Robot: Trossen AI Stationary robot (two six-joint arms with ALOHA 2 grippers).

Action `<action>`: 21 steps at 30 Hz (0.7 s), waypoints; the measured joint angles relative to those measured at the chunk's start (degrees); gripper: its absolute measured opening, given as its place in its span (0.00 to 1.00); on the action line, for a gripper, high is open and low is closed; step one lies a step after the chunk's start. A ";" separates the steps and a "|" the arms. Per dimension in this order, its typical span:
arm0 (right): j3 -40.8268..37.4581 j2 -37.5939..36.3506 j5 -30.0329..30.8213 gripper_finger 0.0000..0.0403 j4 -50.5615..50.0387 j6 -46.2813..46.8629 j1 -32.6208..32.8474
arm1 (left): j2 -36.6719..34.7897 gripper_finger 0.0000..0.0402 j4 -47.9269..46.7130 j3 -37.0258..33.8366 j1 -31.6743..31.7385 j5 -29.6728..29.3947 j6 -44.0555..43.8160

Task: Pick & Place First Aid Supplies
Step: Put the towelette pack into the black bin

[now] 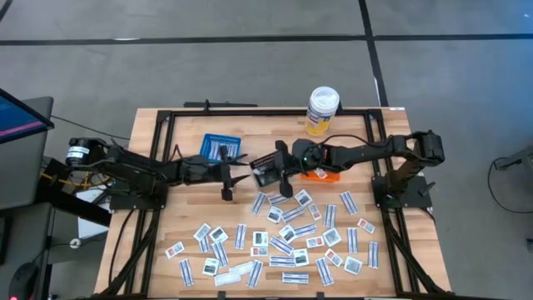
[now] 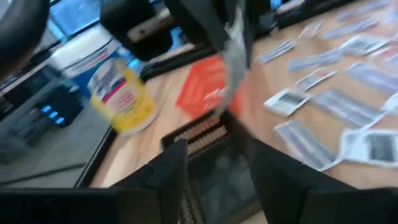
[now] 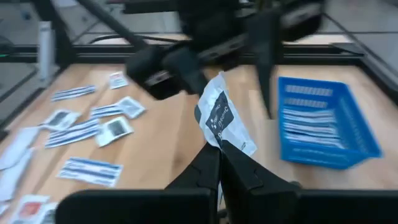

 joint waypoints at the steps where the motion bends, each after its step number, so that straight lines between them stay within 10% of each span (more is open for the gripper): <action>1: 0.00 -0.01 -0.42 0.00 -0.12 -0.02 0.24 | 0.00 0.44 0.87 0.00 0.38 2.25 0.00; 21: -0.02 -0.08 -0.89 0.00 3.35 -0.19 0.82 | 0.04 0.34 11.88 0.09 1.34 12.09 -0.02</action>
